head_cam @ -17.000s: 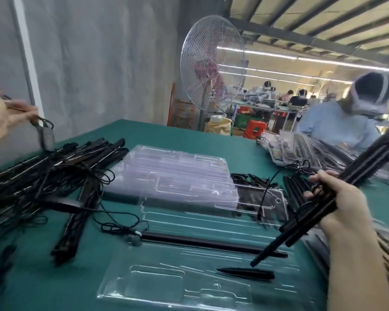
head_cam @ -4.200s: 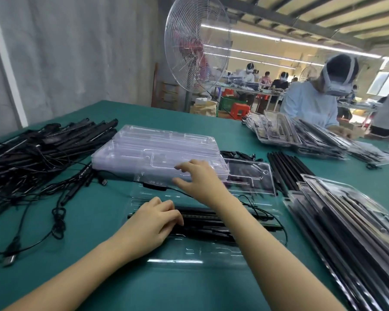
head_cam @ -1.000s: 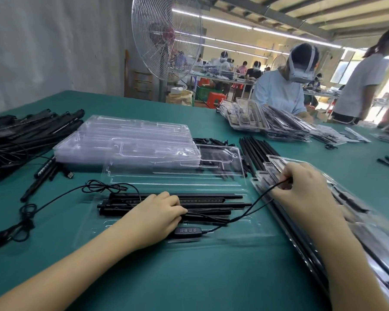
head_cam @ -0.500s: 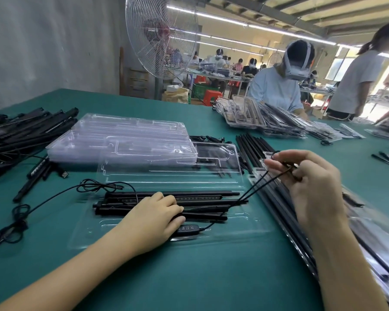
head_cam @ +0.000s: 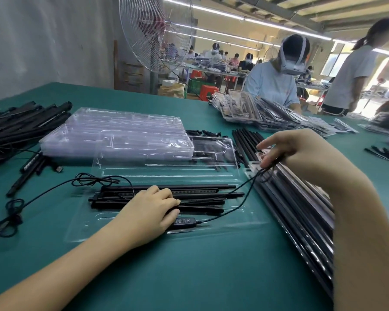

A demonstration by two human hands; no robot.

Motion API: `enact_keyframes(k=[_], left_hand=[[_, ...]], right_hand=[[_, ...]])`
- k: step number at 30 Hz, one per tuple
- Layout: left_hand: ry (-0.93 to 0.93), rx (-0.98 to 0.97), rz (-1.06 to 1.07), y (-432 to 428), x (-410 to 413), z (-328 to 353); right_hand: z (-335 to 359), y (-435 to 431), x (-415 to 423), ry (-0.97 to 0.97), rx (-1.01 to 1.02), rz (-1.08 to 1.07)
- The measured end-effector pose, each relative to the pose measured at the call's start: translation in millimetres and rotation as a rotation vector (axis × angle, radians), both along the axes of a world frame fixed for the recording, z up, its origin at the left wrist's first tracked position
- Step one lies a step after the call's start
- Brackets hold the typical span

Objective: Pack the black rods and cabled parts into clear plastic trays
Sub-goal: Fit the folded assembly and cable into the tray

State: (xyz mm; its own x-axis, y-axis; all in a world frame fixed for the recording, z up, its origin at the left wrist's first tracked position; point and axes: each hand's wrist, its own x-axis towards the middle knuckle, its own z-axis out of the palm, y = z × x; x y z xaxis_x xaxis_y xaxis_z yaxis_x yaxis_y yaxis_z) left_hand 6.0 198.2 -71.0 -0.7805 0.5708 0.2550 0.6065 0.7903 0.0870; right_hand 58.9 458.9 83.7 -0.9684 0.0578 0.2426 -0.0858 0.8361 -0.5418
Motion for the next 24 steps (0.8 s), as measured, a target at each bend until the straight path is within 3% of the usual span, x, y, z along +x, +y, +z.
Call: enact_keyframes(k=[7, 17, 24], left_hand=[[-0.007, 0.005, 0.006, 0, 0, 0], [0.006, 0.000, 0.007, -1, 1, 0], [0.021, -0.010, 0.000, 0, 2, 0]], right_hand=[[-20, -8, 2, 0.174, -0.198, 0.038], [-59, -23, -7, -0.012, -0.024, 0.028], [-67, -32, -14, -0.045, -0.238, 0.161]])
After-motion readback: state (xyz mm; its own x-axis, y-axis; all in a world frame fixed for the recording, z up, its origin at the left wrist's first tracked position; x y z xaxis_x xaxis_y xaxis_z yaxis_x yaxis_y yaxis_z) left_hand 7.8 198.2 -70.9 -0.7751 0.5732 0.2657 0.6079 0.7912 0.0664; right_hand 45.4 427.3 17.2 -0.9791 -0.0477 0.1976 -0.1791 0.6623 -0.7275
